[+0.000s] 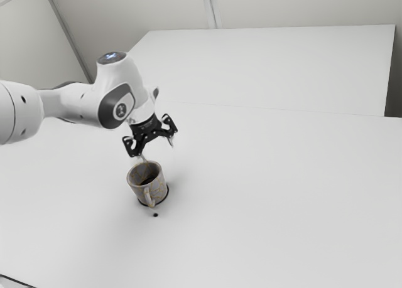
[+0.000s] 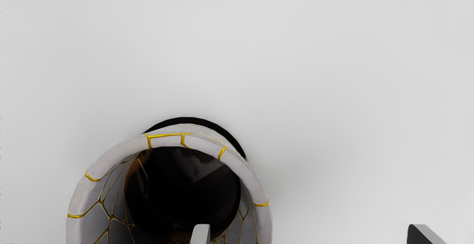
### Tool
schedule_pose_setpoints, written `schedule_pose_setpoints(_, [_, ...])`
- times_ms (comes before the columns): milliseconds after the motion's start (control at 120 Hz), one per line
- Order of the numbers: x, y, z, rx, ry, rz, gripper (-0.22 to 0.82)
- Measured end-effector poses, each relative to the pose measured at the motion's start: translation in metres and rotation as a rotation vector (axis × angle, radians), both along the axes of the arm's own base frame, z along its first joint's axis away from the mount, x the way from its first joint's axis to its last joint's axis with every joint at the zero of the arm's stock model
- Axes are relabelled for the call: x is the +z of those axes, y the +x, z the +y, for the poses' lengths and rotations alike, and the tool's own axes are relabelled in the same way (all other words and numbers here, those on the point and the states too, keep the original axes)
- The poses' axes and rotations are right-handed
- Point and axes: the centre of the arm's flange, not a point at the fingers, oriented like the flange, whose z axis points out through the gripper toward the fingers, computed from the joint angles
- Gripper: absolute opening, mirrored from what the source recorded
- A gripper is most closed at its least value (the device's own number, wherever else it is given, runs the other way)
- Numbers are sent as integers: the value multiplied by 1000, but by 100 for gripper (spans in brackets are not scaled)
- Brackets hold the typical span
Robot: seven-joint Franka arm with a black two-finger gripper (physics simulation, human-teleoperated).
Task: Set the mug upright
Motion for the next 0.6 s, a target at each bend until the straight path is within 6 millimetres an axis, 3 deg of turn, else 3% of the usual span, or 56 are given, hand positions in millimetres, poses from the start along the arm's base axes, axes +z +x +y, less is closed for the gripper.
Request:
schedule_pose_setpoints(208, [70, 18, -1, -87, 6, -19, 60])
schedule_pose_setpoints(600, [226, 15, 19, -437, 91, -85, 60])
